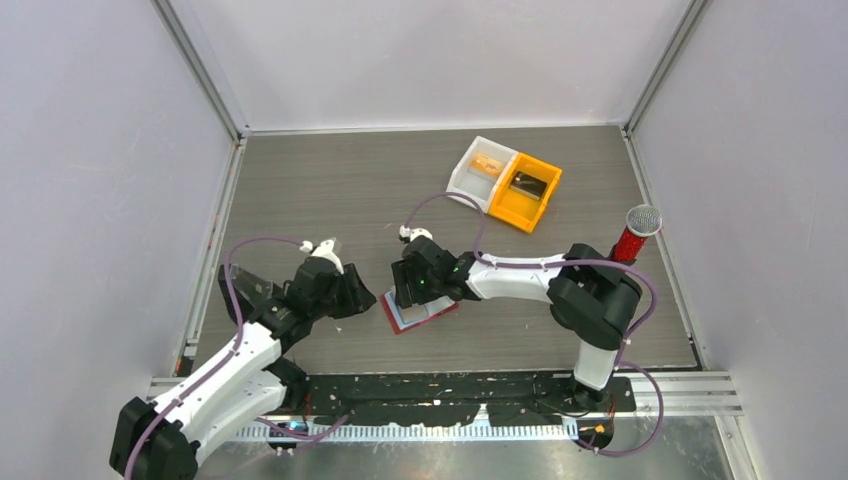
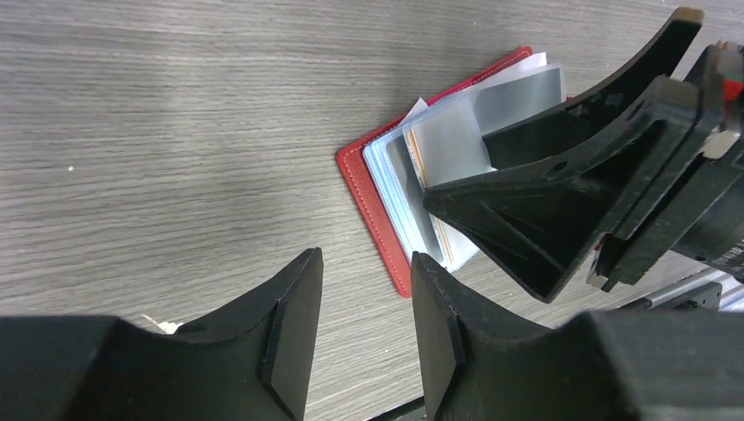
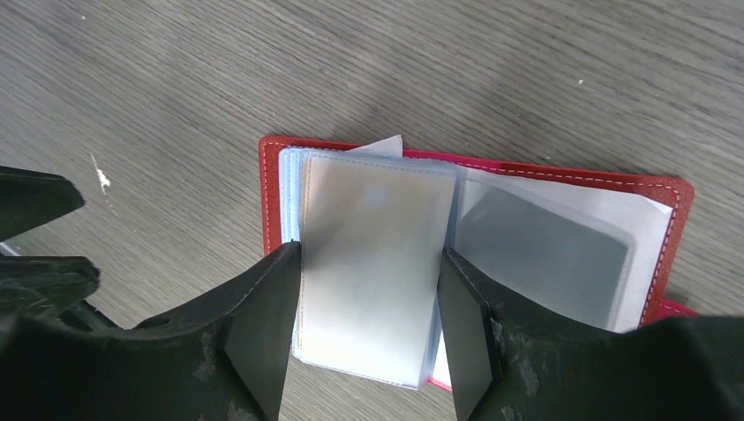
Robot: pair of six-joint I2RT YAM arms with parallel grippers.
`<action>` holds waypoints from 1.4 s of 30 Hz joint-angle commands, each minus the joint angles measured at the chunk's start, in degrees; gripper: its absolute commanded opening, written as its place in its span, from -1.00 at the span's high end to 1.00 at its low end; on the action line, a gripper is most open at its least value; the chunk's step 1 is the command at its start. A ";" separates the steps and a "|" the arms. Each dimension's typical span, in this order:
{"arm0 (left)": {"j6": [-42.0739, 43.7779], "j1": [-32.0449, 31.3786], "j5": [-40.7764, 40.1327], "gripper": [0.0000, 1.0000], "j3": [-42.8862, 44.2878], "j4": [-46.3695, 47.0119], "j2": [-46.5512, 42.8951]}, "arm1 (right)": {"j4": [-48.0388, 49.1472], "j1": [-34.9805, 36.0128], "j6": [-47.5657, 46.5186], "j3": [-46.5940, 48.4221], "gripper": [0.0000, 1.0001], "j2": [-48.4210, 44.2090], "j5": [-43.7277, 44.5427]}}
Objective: Take the credit cards out of the card holder
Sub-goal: Remove the credit card from the card holder.
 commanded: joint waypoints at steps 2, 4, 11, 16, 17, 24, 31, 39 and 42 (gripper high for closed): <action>-1.83 0.31 2.80 0.13 -0.14 6.07 2.47 | 4.88 -1.29 2.45 -2.32 -0.11 -2.59 -5.38; -2.09 0.31 3.01 0.13 -0.14 6.58 3.23 | 5.66 -1.57 2.55 -3.05 0.03 -2.63 -6.12; -2.15 0.31 3.61 0.13 -0.14 7.96 5.60 | 6.74 -2.23 2.84 -3.99 -0.17 -3.77 -6.96; -2.17 0.31 3.99 0.14 -0.31 8.45 6.34 | 7.11 -2.44 3.02 -3.88 -0.06 -3.40 -8.32; -2.15 0.31 3.99 0.14 -0.44 8.51 6.29 | 7.14 -2.45 3.11 -3.84 -0.14 -3.36 -8.49; -1.99 0.31 3.83 0.14 -0.85 8.57 6.11 | 7.63 -2.67 3.61 -4.21 -0.01 -3.57 -8.43; -1.89 0.31 3.75 0.14 -1.01 8.71 6.26 | 7.66 -2.80 3.90 -4.09 -0.35 -3.73 -9.10; -2.00 0.31 3.66 0.15 -1.11 8.73 6.25 | 7.98 -2.81 3.69 -4.33 -0.24 -3.73 -9.14; -2.03 0.31 3.36 0.15 -1.28 8.57 6.00 | 6.39 -2.62 3.06 -3.79 -0.30 -3.94 -7.39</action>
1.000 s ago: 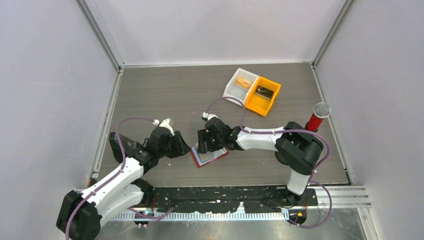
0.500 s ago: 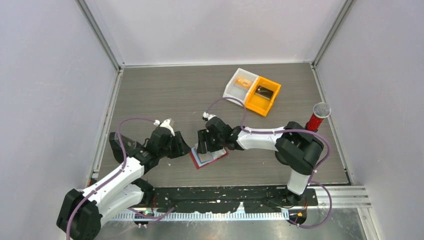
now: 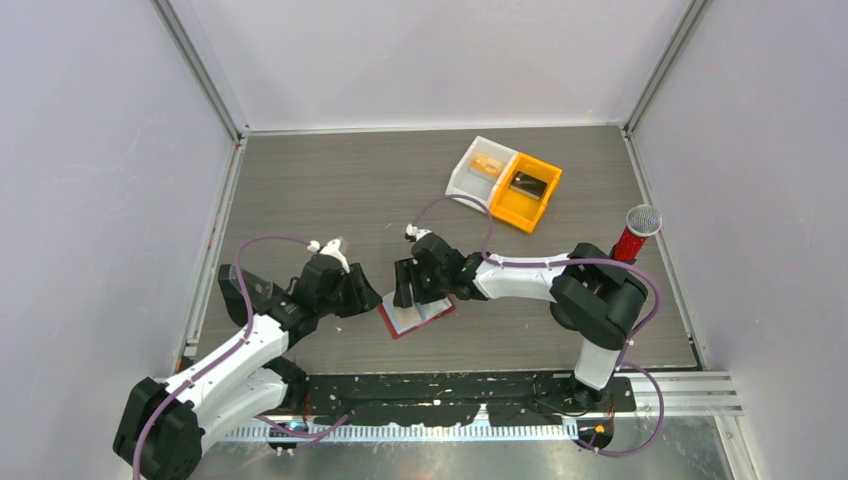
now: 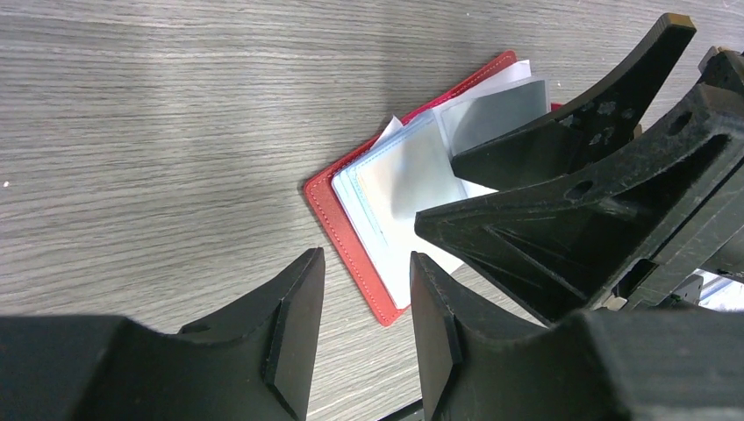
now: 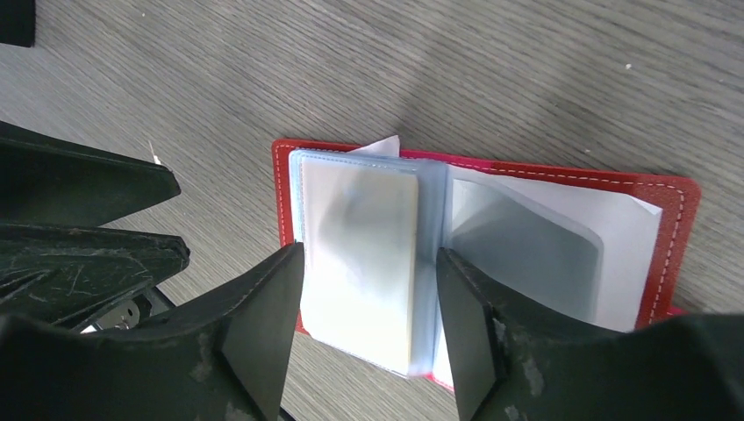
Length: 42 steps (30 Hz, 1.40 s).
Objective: Take the credit cards out of the card holder
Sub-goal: Remove the credit card from the card holder.
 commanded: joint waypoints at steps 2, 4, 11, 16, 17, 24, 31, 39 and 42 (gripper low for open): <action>-0.14 0.35 -0.41 0.15 -0.43 2.38 -0.52 | -1.46 0.47 -1.09 0.84 -0.37 -2.85 3.35; -0.14 0.33 -0.70 0.15 -0.59 2.25 -0.75 | -3.06 0.99 -1.79 1.47 -0.42 -3.22 5.27; -0.01 0.55 -1.72 0.15 -0.94 1.21 -2.10 | -8.86 4.61 -5.04 5.30 -0.49 -2.74 14.60; 0.12 1.01 -1.84 0.15 -1.61 0.71 -3.46 | -11.72 6.76 -5.76 7.41 -0.55 -0.84 18.25; 0.12 1.09 -1.84 0.15 -1.72 0.62 -3.67 | -12.16 6.87 -5.74 7.67 -0.55 -0.69 19.01; 0.01 1.36 -2.00 0.15 -2.24 0.53 -4.51 | -12.26 7.75 -5.61 8.05 -0.52 0.46 19.88; -0.05 1.37 -1.55 0.15 -2.28 1.00 -4.03 | -11.93 7.95 -5.73 8.15 -0.49 2.02 19.66; -0.08 1.45 -1.49 0.15 -2.46 1.19 -3.77 | -11.42 7.94 -5.38 7.84 -0.49 2.37 19.18; -0.09 1.45 -1.47 0.15 -2.52 1.42 -3.56 | -11.50 7.95 -5.29 7.95 -0.52 2.08 18.98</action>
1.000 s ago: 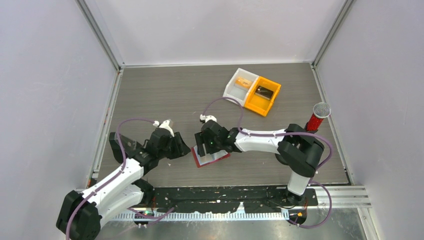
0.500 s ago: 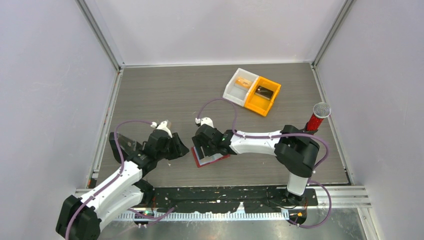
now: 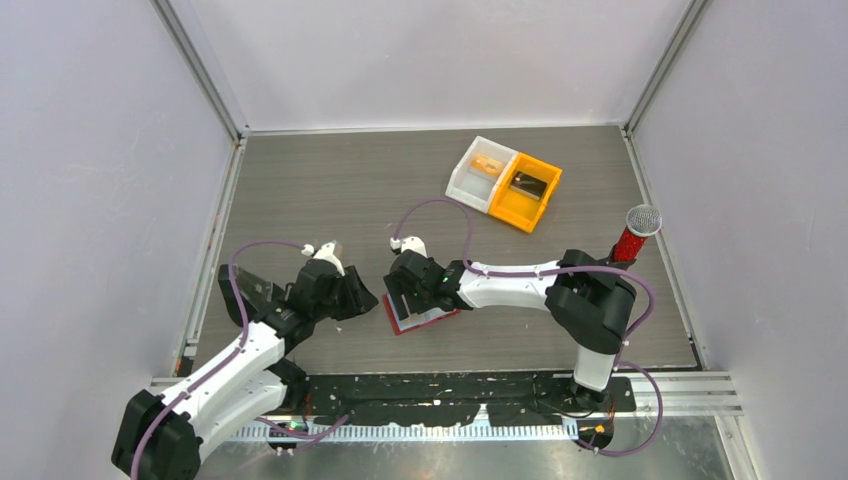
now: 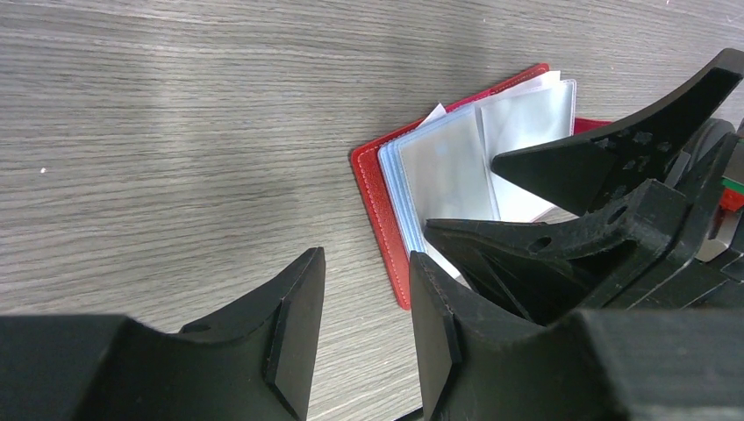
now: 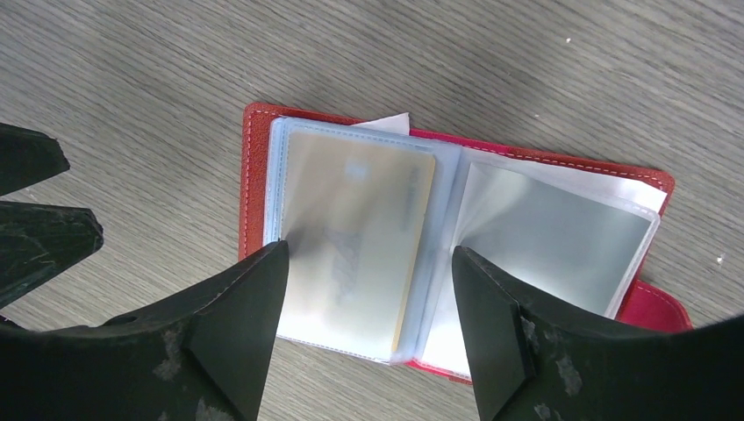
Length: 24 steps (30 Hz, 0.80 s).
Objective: Take the credit cards out of the card holder
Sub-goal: Remove the credit card from the card holder.
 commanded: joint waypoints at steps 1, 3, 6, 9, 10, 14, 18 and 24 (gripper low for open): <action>-0.08 0.34 -0.37 0.15 -0.29 1.92 0.17 | 1.12 0.45 -0.02 1.83 -0.53 0.21 0.74; -0.07 0.34 -0.23 0.15 -0.29 2.09 0.39 | 1.37 0.47 -0.09 1.84 -0.54 -0.10 0.19; -0.07 0.34 -0.09 0.15 -0.29 2.44 0.68 | 1.40 0.49 -0.08 1.85 -0.55 -0.19 0.01; -0.16 0.34 0.13 0.16 -0.27 2.58 0.97 | 1.16 0.49 -0.07 1.75 -0.56 0.20 0.49; -0.16 0.34 0.14 0.15 -0.29 2.58 0.87 | 1.05 0.56 -0.02 1.82 -0.56 0.48 0.67; -0.08 0.34 0.01 0.16 -0.51 2.41 0.53 | 0.28 0.93 0.13 2.17 -0.54 1.22 1.91; -0.20 0.34 -0.13 0.16 -0.56 2.50 0.51 | -1.72 1.42 0.00 3.20 -0.53 1.83 4.39; -0.34 0.34 0.18 0.16 -0.64 2.74 0.87 | -2.82 1.93 -0.06 3.71 -0.52 2.30 6.10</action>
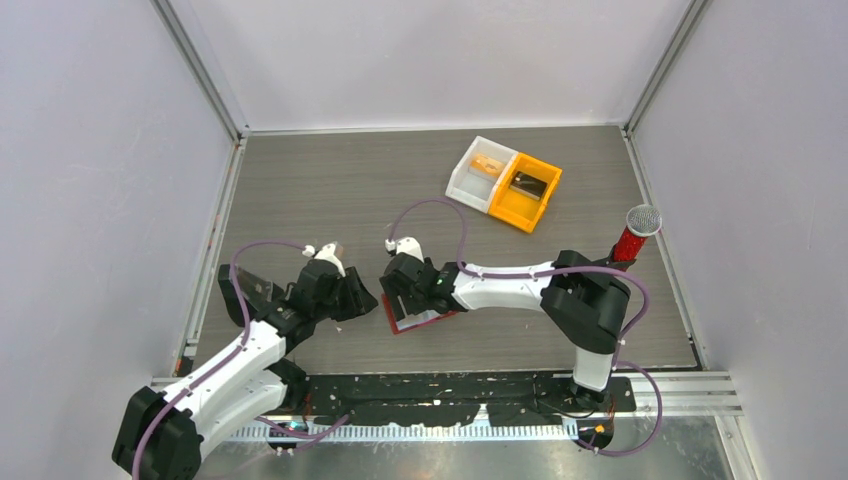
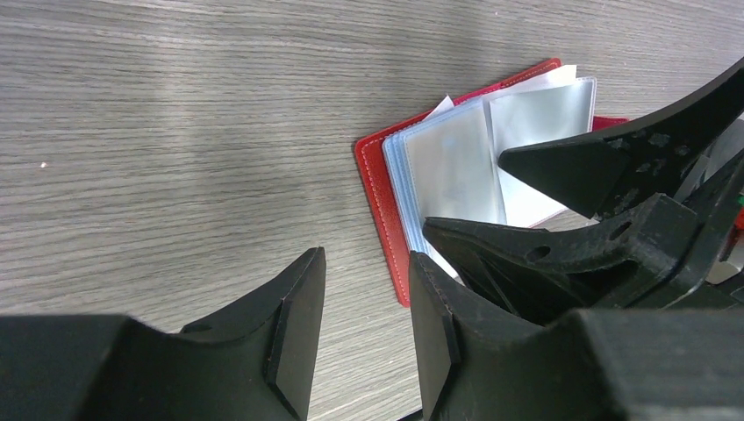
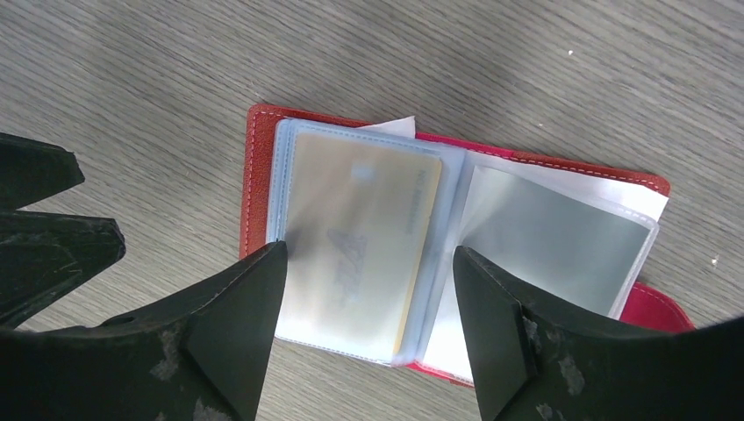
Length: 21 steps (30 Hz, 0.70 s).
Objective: Take the credit cards out of the card holder
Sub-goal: Remove the credit card from the card holder.
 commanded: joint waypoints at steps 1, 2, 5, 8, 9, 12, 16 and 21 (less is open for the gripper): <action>-0.29 0.34 0.16 0.16 -0.43 2.72 -0.06 | -1.73 0.57 -0.08 1.88 -0.52 1.06 3.40; -0.29 0.34 0.16 0.16 -0.43 2.76 -0.01 | -2.05 0.58 -0.02 1.96 -0.50 1.18 3.52; -0.29 0.34 0.16 0.16 -0.42 2.92 0.15 | -2.53 0.66 0.04 2.33 -0.40 1.75 3.81; -0.30 0.34 0.23 0.16 -0.43 3.09 0.52 | -2.51 0.74 0.09 2.33 -0.20 1.72 3.82; -0.30 0.34 0.37 0.16 -0.43 3.18 0.64 | -2.43 0.71 0.09 2.27 -0.11 1.53 3.58; -0.38 0.34 0.98 0.17 -0.36 3.42 1.24 | -1.13 0.68 0.19 1.66 0.03 0.47 2.83; -0.46 0.34 1.81 0.17 0.04 3.84 2.16 | 1.28 0.57 0.62 0.68 0.12 -0.46 1.15; 0.05 0.34 3.75 0.24 1.51 5.30 4.94 | 7.26 -0.74 1.95 -2.26 0.19 -1.89 -3.57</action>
